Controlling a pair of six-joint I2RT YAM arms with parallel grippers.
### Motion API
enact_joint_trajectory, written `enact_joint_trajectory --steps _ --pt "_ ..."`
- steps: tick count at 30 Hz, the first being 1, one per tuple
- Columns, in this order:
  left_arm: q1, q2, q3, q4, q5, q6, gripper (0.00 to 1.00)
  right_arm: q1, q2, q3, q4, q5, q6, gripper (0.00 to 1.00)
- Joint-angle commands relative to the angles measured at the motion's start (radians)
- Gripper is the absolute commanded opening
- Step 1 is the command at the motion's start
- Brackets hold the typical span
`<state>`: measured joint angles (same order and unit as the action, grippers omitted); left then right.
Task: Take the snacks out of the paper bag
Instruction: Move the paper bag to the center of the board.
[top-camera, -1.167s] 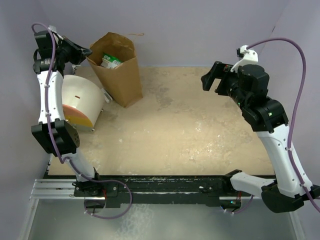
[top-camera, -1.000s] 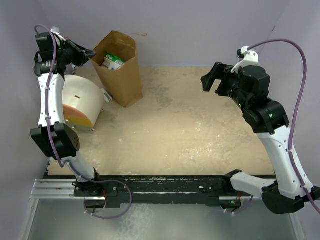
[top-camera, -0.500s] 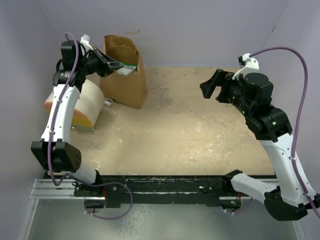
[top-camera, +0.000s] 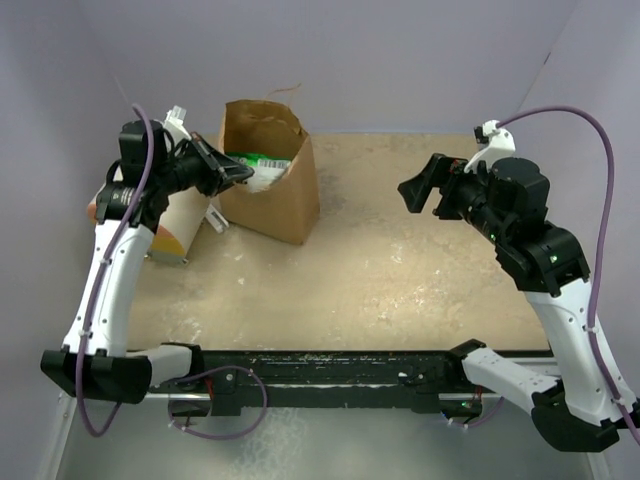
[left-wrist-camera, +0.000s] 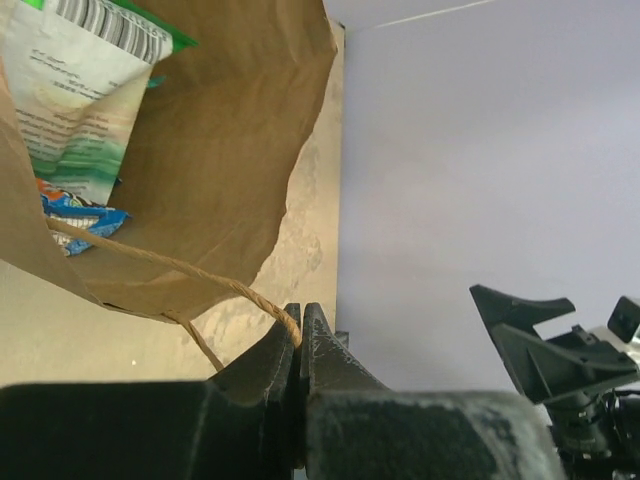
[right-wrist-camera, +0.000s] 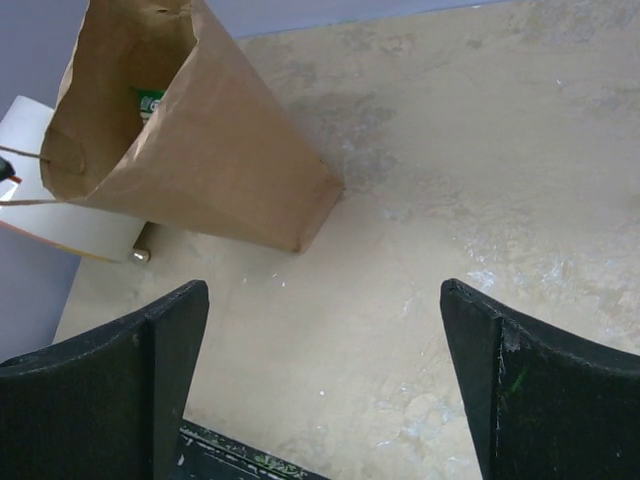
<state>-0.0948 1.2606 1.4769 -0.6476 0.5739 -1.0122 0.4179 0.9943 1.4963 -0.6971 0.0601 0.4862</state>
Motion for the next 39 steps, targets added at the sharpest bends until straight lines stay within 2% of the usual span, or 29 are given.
enact_joint_trajectory --steps 1,9,14,18,23,28,34,39 --pt "-0.01 -0.119 -0.035 -0.028 0.051 -0.009 0.0 -0.002 -0.004 0.001 0.008 -0.056 -0.012 1.0" --pt "-0.01 -0.247 -0.089 -0.167 0.01 0.039 0.02 -0.002 0.03 0.013 0.057 -0.243 -0.02 1.0" --pt "-0.01 -0.32 -0.097 -0.265 -0.037 0.062 0.02 -0.003 0.066 -0.002 0.111 -0.319 0.051 1.0" --pt "-0.01 -0.358 -0.115 -0.293 -0.062 0.062 0.04 -0.003 0.132 -0.016 0.242 -0.404 0.14 1.0" --pt "-0.01 -0.399 -0.149 -0.306 -0.071 0.045 0.07 -0.002 0.313 0.019 0.435 -0.499 0.214 1.0" --pt "-0.01 -0.394 -0.167 -0.324 -0.064 0.068 0.11 0.009 0.53 0.139 0.59 -0.526 0.284 1.0" --pt "-0.01 -0.361 -0.168 -0.341 -0.051 0.126 0.11 0.021 0.786 0.344 0.666 -0.531 0.376 0.99" --pt "-0.01 -0.325 -0.141 -0.359 -0.052 0.179 0.12 0.027 0.949 0.497 0.74 -0.564 0.452 0.9"
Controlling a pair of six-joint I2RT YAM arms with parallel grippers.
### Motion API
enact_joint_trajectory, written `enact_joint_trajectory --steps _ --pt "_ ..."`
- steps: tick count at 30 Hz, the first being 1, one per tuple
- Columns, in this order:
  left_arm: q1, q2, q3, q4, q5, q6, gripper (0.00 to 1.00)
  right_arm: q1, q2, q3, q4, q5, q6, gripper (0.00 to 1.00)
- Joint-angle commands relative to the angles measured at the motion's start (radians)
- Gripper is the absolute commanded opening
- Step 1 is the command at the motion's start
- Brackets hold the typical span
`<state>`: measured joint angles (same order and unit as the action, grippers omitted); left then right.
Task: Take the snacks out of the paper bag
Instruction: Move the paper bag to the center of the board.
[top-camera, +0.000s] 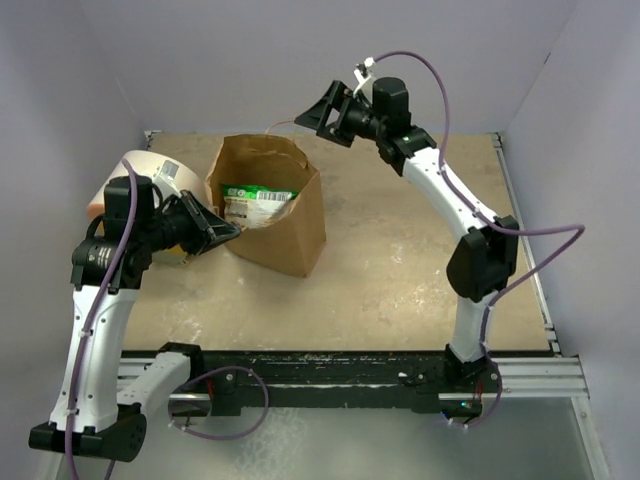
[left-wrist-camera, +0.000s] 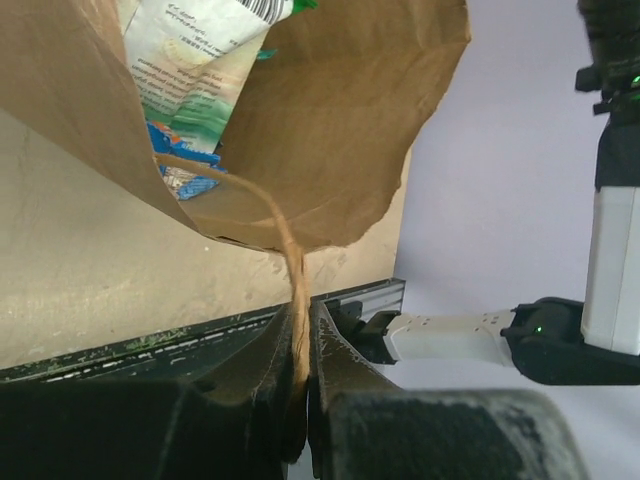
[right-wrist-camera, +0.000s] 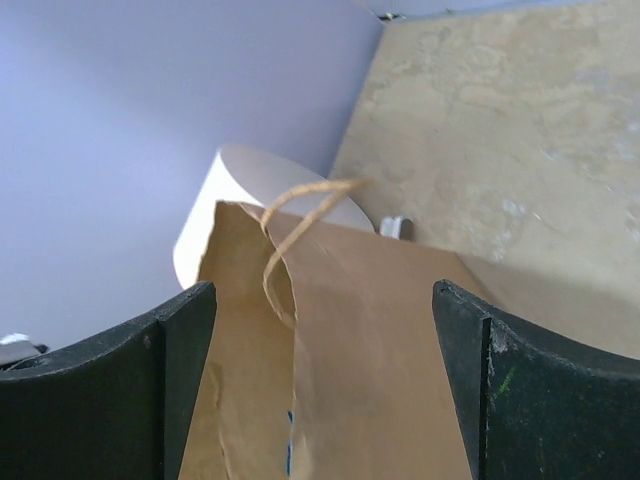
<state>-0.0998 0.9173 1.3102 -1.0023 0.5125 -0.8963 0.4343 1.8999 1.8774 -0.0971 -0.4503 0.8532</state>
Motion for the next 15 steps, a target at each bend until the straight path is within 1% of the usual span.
enact_joint_trajectory --steps 1,3,5,7,9,12,14,15 --pt "-0.005 0.028 0.038 -0.008 0.008 0.076 0.12 0.017 0.064 0.135 0.153 -0.054 0.094 0.89" --pt "-0.005 0.051 0.07 -0.022 0.001 0.109 0.12 0.029 0.099 0.169 0.16 -0.043 0.108 0.89" --pt "-0.005 0.078 0.108 -0.039 -0.011 0.142 0.11 0.035 0.141 0.21 0.155 -0.042 0.125 0.86" --pt "-0.005 0.097 0.136 -0.048 -0.019 0.166 0.11 0.041 0.182 0.262 0.142 -0.041 0.136 0.8" --pt "-0.005 0.11 0.157 -0.058 -0.029 0.188 0.11 0.047 0.206 0.301 0.135 -0.034 0.134 0.71" --pt "-0.005 0.13 0.185 -0.075 -0.042 0.219 0.11 0.048 0.202 0.296 0.137 -0.016 0.137 0.49" --pt "-0.005 0.143 0.196 -0.079 -0.04 0.229 0.1 0.049 0.177 0.269 0.133 0.0 0.125 0.29" --pt "-0.005 0.149 0.201 -0.079 -0.038 0.233 0.1 0.048 0.159 0.255 0.128 0.012 0.105 0.15"
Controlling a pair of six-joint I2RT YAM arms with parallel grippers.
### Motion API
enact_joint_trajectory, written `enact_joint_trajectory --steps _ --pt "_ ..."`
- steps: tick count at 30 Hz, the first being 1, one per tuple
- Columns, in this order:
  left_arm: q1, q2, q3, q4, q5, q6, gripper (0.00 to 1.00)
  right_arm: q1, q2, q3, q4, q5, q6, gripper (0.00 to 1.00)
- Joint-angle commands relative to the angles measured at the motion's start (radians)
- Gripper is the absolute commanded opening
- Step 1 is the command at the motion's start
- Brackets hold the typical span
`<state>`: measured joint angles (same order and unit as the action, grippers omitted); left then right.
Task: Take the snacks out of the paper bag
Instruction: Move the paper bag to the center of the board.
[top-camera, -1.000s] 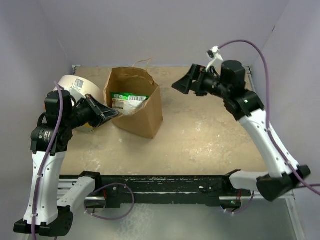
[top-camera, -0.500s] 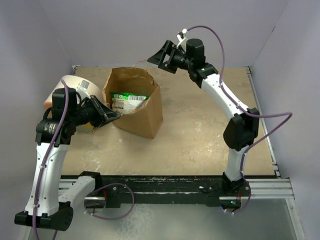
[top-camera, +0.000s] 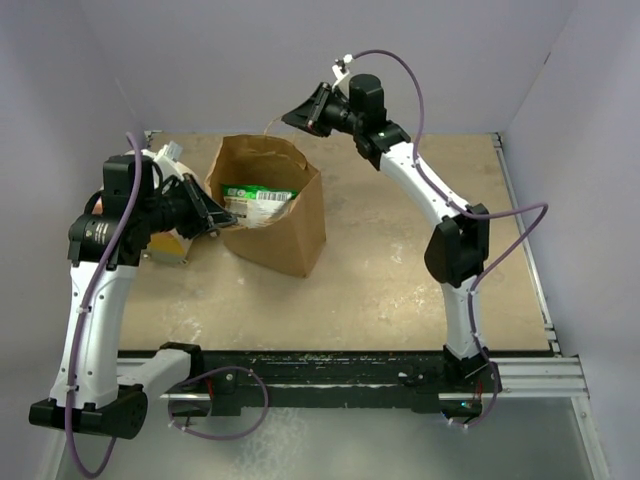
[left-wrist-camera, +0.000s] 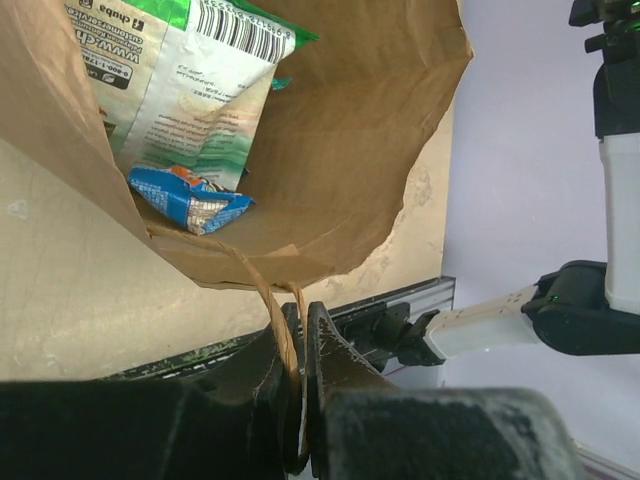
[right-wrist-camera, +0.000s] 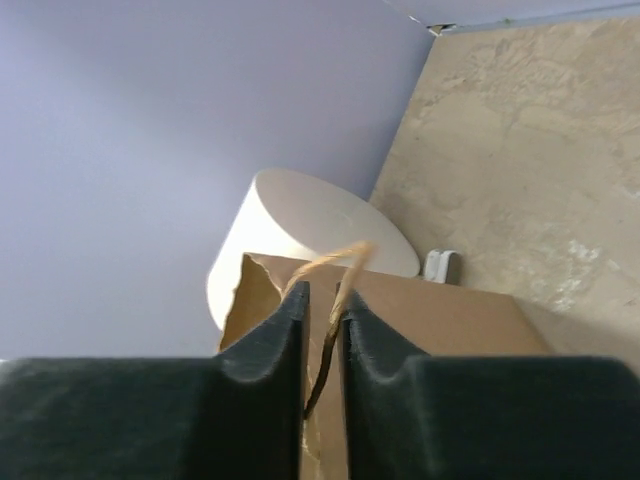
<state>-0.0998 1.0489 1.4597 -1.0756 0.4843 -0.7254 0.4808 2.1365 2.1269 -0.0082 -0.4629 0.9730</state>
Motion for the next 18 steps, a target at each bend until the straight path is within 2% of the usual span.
enact_joint_trajectory --steps 1,2,9,14,18 --pt "-0.005 0.022 0.056 -0.006 -0.008 0.066 0.1 0.0 -0.107 -0.008 0.027 0.046 -0.034 0.06" --pt "-0.005 0.026 0.06 -0.006 -0.007 0.069 0.1 0.001 -0.13 -0.023 0.012 0.07 -0.052 0.0" --pt "-0.005 0.039 0.087 0.003 0.001 0.069 0.04 0.001 -0.375 -0.279 -0.052 0.205 -0.099 0.0" --pt "-0.005 0.034 0.078 0.025 0.027 0.046 0.03 0.001 -0.568 -0.478 -0.132 0.283 -0.116 0.0" --pt "-0.005 0.044 0.083 0.037 0.039 0.041 0.04 0.002 -0.703 -0.576 -0.209 0.33 -0.142 0.0"
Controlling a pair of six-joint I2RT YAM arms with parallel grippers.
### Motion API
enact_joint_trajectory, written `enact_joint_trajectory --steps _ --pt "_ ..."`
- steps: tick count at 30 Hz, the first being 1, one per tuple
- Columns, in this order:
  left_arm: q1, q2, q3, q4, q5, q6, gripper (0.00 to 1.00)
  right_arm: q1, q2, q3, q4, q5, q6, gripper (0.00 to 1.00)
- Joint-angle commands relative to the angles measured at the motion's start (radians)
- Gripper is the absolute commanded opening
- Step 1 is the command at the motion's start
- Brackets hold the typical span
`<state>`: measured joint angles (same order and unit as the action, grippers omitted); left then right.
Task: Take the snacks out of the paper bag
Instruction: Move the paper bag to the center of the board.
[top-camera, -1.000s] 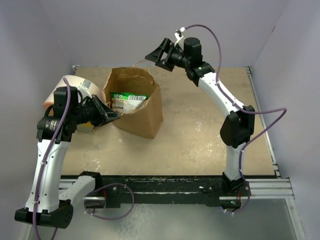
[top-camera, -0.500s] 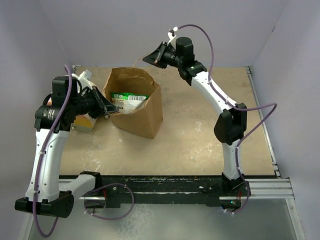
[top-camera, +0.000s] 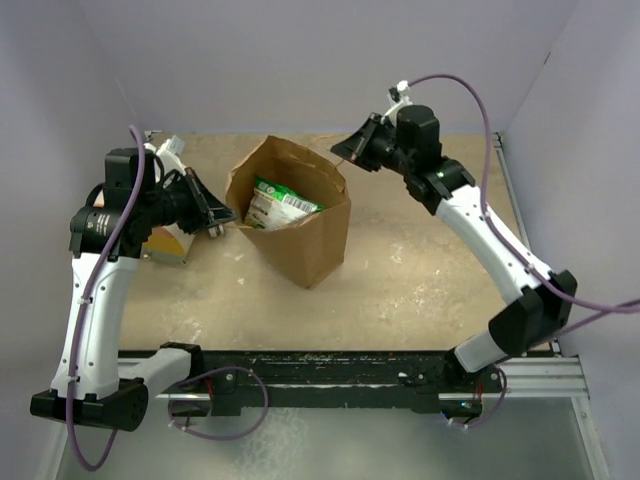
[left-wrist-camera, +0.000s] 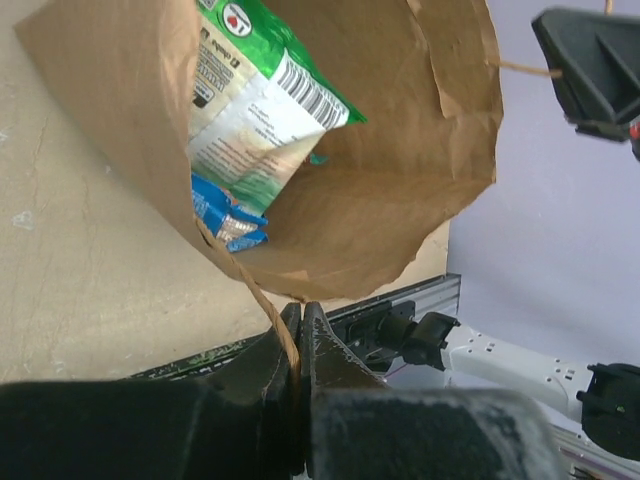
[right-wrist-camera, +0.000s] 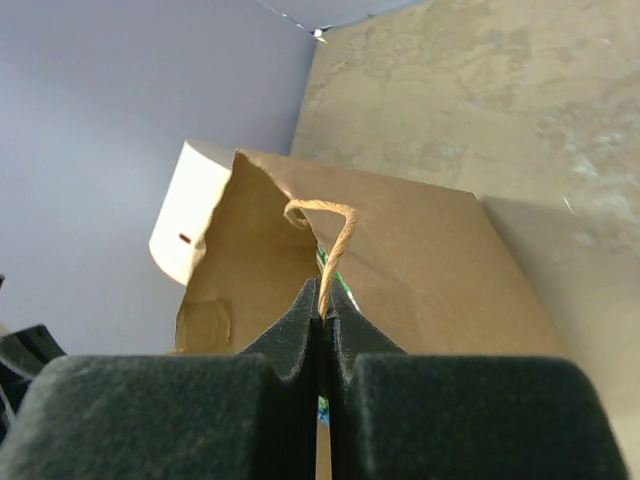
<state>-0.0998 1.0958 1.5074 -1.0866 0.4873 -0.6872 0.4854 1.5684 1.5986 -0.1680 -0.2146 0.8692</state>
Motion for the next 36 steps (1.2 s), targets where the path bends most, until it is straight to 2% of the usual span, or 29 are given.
enact_joint_trajectory --steps 1,7,14,16,20,23,26,28,29,33,36 --pt "-0.004 0.002 0.04 0.053 0.039 0.002 0.04 -0.002 -0.165 -0.06 -0.083 0.093 -0.04 0.0" --pt "-0.005 0.065 0.09 0.074 0.09 -0.012 0.07 -0.003 -0.328 -0.116 -0.266 0.171 -0.07 0.0" --pt "-0.005 0.056 0.086 0.089 0.145 -0.013 0.32 -0.002 -0.437 -0.188 -0.332 0.193 -0.094 0.07" --pt "-0.005 0.032 0.055 0.086 0.165 -0.027 0.44 -0.002 -0.451 -0.187 -0.352 0.186 -0.121 0.11" --pt "-0.005 -0.029 0.046 0.039 0.147 -0.009 0.68 -0.002 -0.482 -0.165 -0.409 0.215 -0.194 0.33" --pt "-0.004 -0.048 0.074 -0.027 0.115 0.02 0.86 -0.002 -0.523 -0.176 -0.428 0.199 -0.233 0.62" --pt "-0.005 -0.067 0.074 -0.058 0.103 0.012 0.98 -0.002 -0.556 -0.179 -0.467 0.167 -0.258 0.85" --pt "-0.005 -0.082 0.059 -0.057 0.108 -0.008 0.99 -0.002 -0.57 -0.172 -0.503 0.141 -0.266 0.96" --pt "-0.004 -0.087 0.05 -0.051 0.113 -0.023 0.99 -0.002 -0.572 -0.16 -0.532 0.126 -0.272 1.0" --pt "-0.004 -0.089 0.033 0.017 0.139 -0.094 0.99 -0.002 -0.584 -0.128 -0.604 0.088 -0.286 1.0" --pt "-0.005 -0.073 0.042 0.032 0.096 -0.115 0.99 -0.002 -0.614 -0.142 -0.579 0.082 -0.275 1.0"
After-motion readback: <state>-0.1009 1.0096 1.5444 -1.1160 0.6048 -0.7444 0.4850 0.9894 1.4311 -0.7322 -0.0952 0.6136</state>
